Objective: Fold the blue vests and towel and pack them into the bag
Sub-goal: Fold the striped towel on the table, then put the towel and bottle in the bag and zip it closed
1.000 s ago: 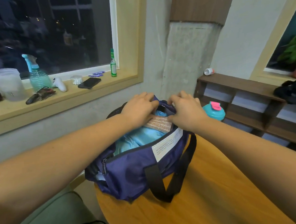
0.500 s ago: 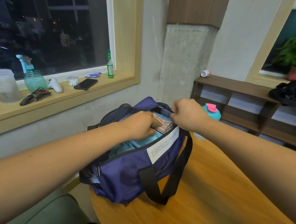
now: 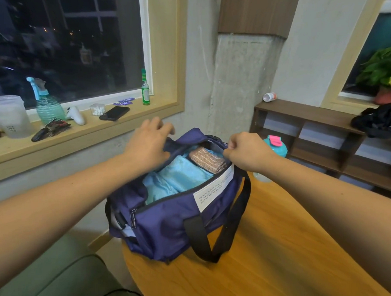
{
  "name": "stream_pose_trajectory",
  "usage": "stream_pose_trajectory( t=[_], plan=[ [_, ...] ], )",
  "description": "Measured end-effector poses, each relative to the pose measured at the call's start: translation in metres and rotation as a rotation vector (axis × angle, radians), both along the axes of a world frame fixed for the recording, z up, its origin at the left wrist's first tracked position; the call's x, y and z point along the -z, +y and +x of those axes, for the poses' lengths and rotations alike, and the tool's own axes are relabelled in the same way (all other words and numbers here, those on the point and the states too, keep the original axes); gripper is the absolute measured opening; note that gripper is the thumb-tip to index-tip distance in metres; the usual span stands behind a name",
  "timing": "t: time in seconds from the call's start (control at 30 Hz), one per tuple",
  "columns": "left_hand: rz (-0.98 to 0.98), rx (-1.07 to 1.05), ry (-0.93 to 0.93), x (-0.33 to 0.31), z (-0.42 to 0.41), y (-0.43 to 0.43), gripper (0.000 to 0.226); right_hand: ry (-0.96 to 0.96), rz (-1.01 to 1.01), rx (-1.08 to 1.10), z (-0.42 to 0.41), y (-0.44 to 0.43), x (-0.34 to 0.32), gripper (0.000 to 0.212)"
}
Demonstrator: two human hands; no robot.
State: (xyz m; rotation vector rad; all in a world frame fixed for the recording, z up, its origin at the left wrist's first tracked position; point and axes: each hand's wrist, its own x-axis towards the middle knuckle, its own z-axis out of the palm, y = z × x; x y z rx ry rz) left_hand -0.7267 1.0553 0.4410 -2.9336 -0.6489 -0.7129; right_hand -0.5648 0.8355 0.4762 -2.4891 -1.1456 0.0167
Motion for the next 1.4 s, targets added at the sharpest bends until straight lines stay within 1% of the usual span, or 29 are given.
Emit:
stream_pose_trajectory(
  t=[0.07,0.1,0.17,0.23,0.27,0.33,0.47,0.57,0.63,0.73,0.9,1.03,1.1,1.17,1.23,1.27,1.3,1.4],
  plan=[
    [-0.026,-0.113,0.074,0.002,-0.015,0.009,0.054,0.013,0.035,0.014,-0.003,-0.004,-0.001,0.020],
    [-0.072,-0.152,0.101,0.004,-0.021,0.011,0.051,0.022,0.048,0.022,-0.005,-0.007,-0.002,0.021],
    [-0.129,-0.200,0.132,0.005,-0.029,0.014,0.035,0.031,0.066,0.035,-0.008,-0.015,-0.004,0.024],
    [-0.114,-0.210,0.142,0.006,-0.032,0.016,0.020,0.030,0.073,0.044,-0.011,-0.025,-0.005,0.027],
    [-0.103,-0.200,0.136,0.005,-0.032,0.015,0.017,0.030,0.076,0.049,-0.013,-0.031,-0.006,0.029],
    [-0.089,-0.162,0.108,0.002,-0.030,0.009,0.015,0.043,0.089,0.059,-0.016,-0.045,-0.008,0.031],
    [-0.054,-0.050,0.030,-0.011,-0.021,-0.009,0.011,0.083,0.121,0.058,-0.027,-0.077,-0.016,0.027],
    [-0.029,0.046,0.002,-0.020,-0.010,-0.030,0.011,0.109,0.166,0.059,-0.040,-0.102,-0.026,0.027],
    [-0.018,0.088,-0.001,-0.025,-0.002,-0.046,0.011,0.155,0.206,0.062,-0.048,-0.119,-0.031,0.029],
    [0.002,0.128,-0.011,-0.032,0.005,-0.066,0.011,0.277,0.262,0.065,-0.060,-0.139,-0.037,0.028],
    [0.013,0.172,-0.018,-0.050,0.002,-0.082,0.010,0.405,0.353,-0.009,-0.087,-0.149,-0.036,0.029],
    [0.023,0.342,-0.021,-0.044,0.000,-0.089,0.017,0.409,0.393,-0.088,-0.102,-0.147,-0.025,0.032],
    [-0.035,0.407,0.026,-0.039,0.001,-0.093,0.013,0.379,0.424,-0.103,-0.097,-0.149,-0.023,0.034],
    [-0.147,0.440,0.078,-0.039,-0.001,-0.097,0.014,0.230,0.432,-0.066,-0.083,-0.153,-0.019,0.032],
    [-0.241,0.435,0.100,-0.038,-0.011,-0.095,0.019,0.035,0.409,-0.028,-0.062,-0.159,-0.012,0.020],
    [-0.290,0.415,0.090,-0.037,-0.017,-0.092,0.023,-0.010,0.375,-0.025,-0.051,-0.162,-0.009,0.012],
    [-0.349,0.382,0.065,-0.035,-0.025,-0.085,0.026,-0.007,0.328,-0.029,-0.040,-0.165,-0.004,0.008],
    [-0.545,0.214,-0.026,-0.021,-0.054,-0.055,0.036,0.172,0.181,0.002,-0.016,-0.172,0.010,0.032]
  ],
)
